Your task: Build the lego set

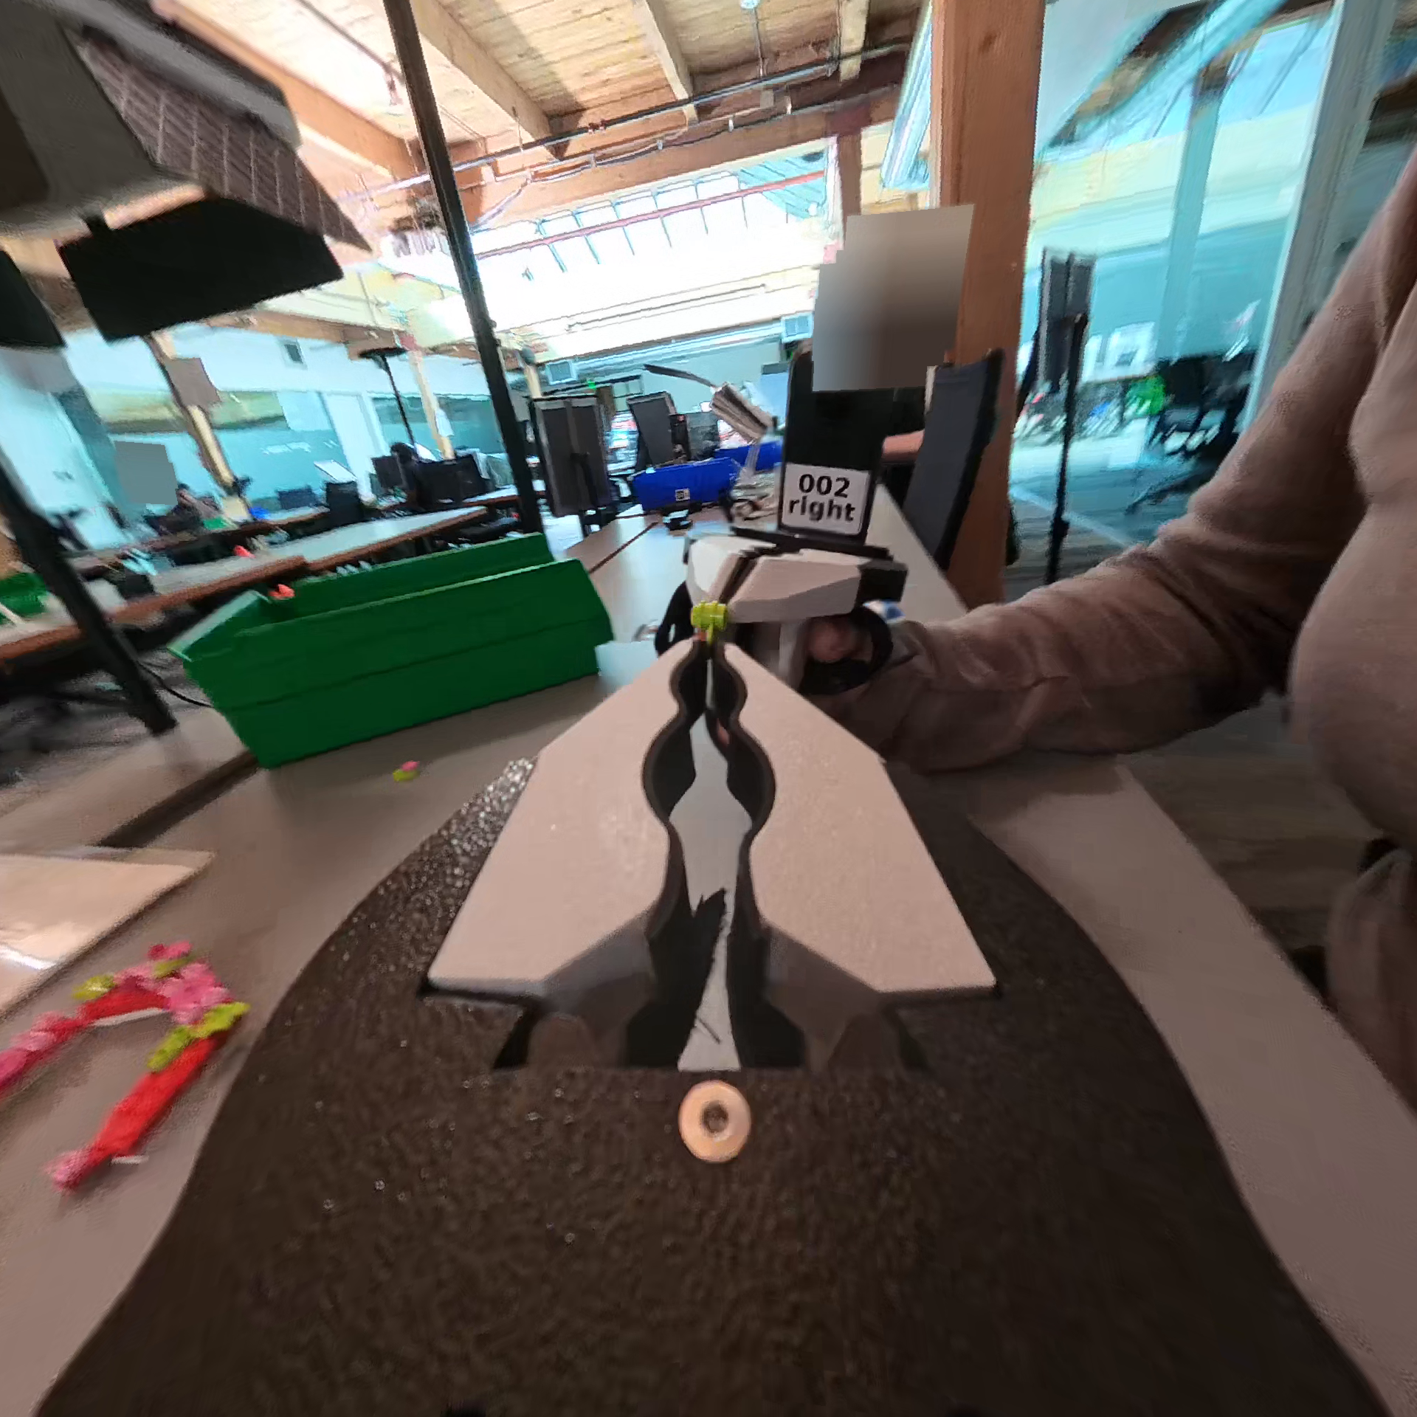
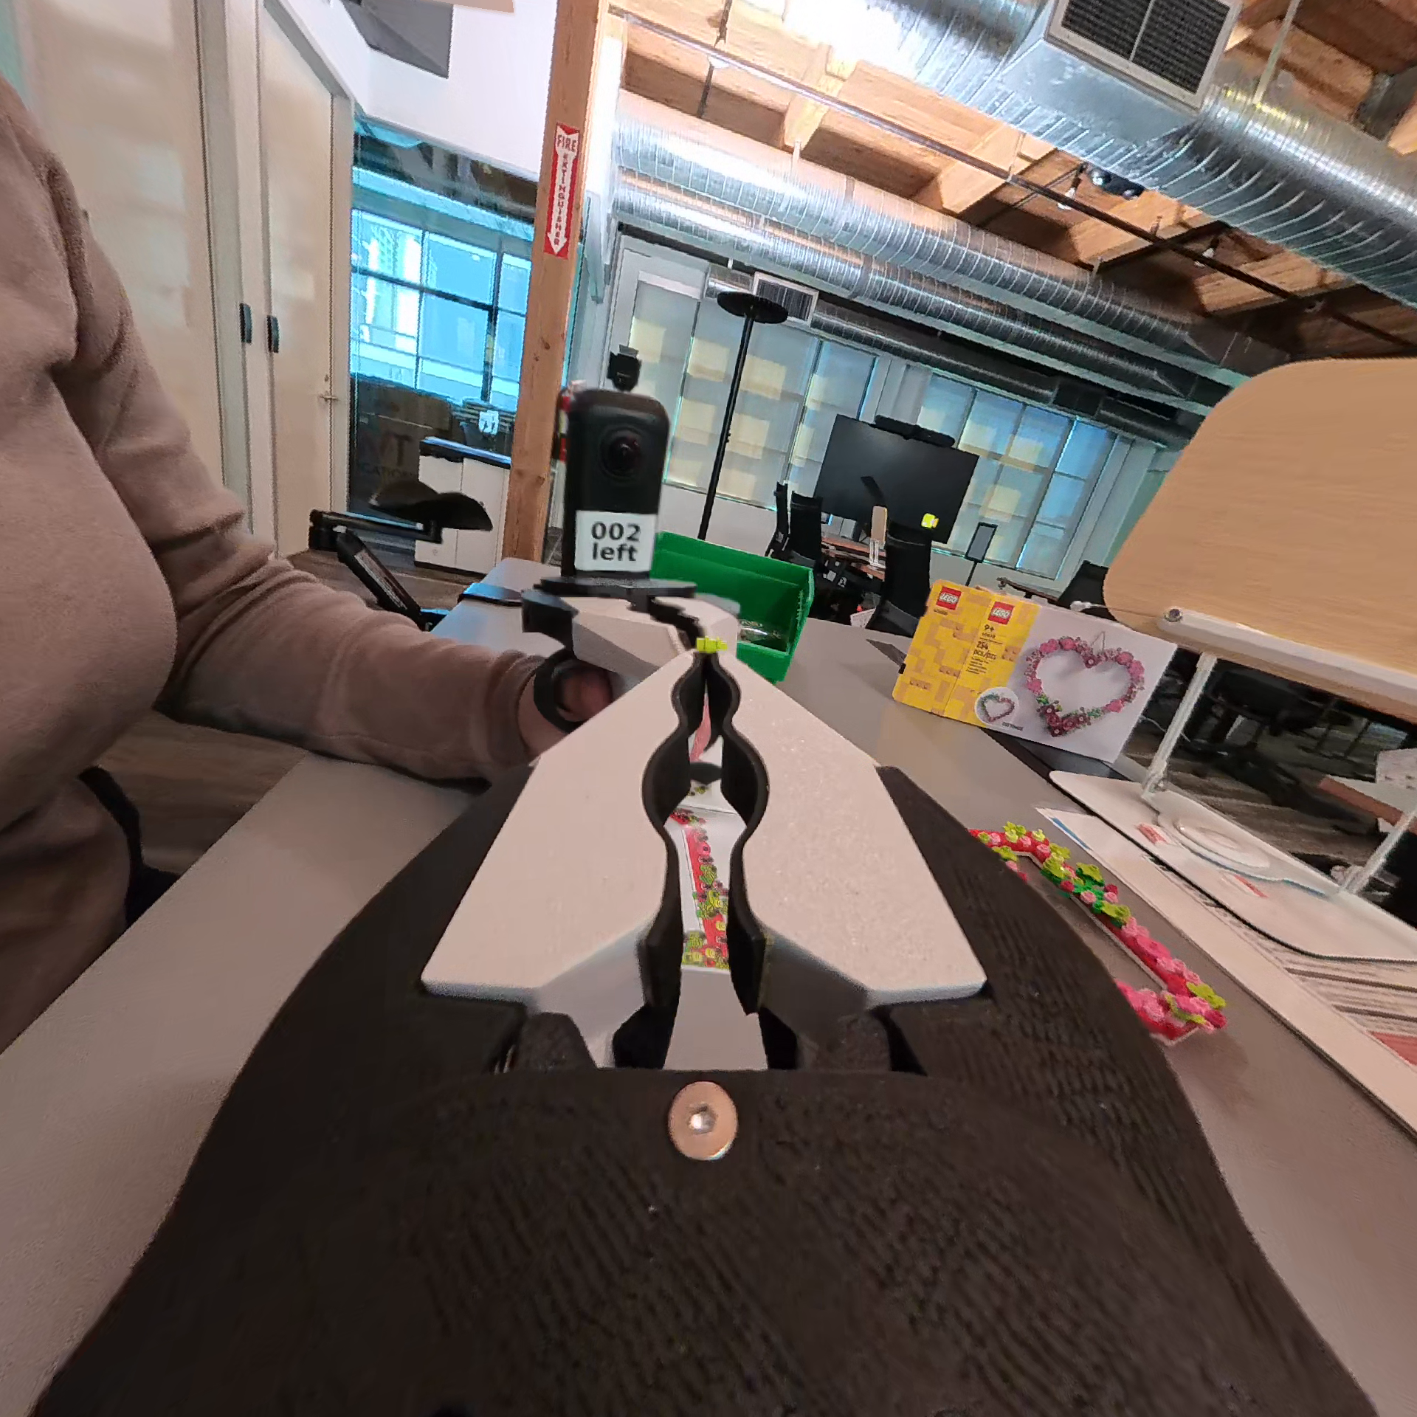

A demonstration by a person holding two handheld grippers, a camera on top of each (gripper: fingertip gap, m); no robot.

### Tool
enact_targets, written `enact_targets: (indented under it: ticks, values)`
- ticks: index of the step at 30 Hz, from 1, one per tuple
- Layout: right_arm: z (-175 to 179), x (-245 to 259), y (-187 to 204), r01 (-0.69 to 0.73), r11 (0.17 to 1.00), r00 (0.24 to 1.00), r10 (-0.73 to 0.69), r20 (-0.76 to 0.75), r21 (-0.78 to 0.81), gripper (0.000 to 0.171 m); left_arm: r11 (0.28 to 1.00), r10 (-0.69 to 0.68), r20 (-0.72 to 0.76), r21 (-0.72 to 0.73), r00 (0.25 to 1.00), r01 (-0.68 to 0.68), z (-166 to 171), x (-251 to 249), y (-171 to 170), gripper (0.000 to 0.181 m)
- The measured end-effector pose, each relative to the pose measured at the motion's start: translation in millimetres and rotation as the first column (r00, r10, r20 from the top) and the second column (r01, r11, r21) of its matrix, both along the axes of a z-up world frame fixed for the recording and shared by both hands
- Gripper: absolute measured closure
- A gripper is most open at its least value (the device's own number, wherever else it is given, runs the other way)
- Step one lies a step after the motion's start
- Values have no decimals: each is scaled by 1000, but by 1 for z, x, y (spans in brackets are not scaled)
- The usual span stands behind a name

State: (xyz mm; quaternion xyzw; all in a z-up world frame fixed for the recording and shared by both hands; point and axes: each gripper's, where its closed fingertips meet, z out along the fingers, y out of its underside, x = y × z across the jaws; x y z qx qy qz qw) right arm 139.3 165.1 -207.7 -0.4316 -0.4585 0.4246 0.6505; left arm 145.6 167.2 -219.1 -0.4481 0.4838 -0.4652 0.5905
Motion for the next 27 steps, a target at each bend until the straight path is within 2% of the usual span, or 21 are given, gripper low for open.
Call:
enact_targets:
  ticks: [3, 7, 10, 12, 16, 18, 21, 27]
  values:
    - [-3, 1, -2, 0, 999, 999, -3, 55, 42, 171, 982, 92, -48, 172, 995, -82, -3, 1, -1, 181]
    - [-12, 5, -1, 3, 998, 989, -13, 144, 69, 171, 913, 221, -110, 373, 969, -166, -11, 4, 2, 181]
    - [-21, 15, 11, 36, 999, 980, -33, 198, -12, 163, 801, 383, -152, 545, 911, -246, -20, 2, 16, 181]
    - [-15, 29, 25, 85, 992, 986, -71, 151, -88, 161, 705, 480, -160, 656, 863, -270, -26, -1, 25, 181]
    - [-8, 52, 40, 145, 973, 987, -129, 98, -178, 153, 555, 574, -210, 810, 791, -187, -48, 2, 32, 181]
    - [-15, 55, 44, 167, 963, 981, -141, 133, -213, 151, 494, 593, -236, 862, 770, -117, -61, 7, 31, 181]
    - [-36, 49, 40, 146, 952, 966, -79, 245, -268, 151, 407, 618, -267, 913, 740, -10, -80, 15, 30, 181]
    - [-81, 37, 25, 110, 939, 885, 57, 463, -326, 159, 341, 613, -335, 929, 716, 143, -107, 26, 23, 181]
